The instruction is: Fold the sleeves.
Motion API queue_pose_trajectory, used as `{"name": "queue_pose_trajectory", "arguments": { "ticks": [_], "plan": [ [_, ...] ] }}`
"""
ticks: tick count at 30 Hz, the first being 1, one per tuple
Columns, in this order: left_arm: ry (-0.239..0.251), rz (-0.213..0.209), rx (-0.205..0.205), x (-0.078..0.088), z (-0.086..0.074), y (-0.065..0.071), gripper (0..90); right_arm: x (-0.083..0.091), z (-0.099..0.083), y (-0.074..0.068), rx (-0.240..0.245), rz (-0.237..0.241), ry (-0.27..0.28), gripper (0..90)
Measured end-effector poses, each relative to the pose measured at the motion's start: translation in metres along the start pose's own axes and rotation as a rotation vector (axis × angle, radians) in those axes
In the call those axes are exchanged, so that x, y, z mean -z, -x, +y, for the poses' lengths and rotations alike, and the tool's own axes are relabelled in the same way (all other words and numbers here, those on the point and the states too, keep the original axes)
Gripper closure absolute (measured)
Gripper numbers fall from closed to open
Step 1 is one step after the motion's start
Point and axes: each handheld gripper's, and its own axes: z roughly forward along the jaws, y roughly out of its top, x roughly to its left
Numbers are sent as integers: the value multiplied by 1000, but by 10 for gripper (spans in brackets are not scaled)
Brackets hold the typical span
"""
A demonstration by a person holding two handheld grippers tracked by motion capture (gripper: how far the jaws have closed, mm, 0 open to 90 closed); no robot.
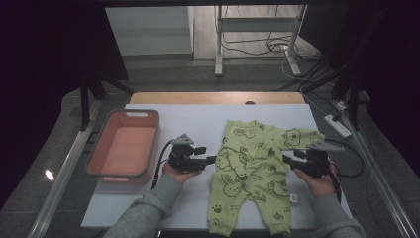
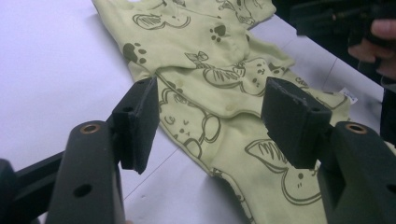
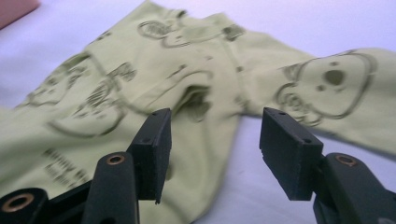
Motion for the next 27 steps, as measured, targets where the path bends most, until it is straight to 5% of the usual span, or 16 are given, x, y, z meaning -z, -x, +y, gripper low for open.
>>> {"name": "queue_pose_trajectory", "arguments": {
  "ticks": [27],
  "plan": [
    [-1, 2, -4, 7, -3, -2, 367, -14, 17, 96, -172, -274, -31, 450]
  ]
}}
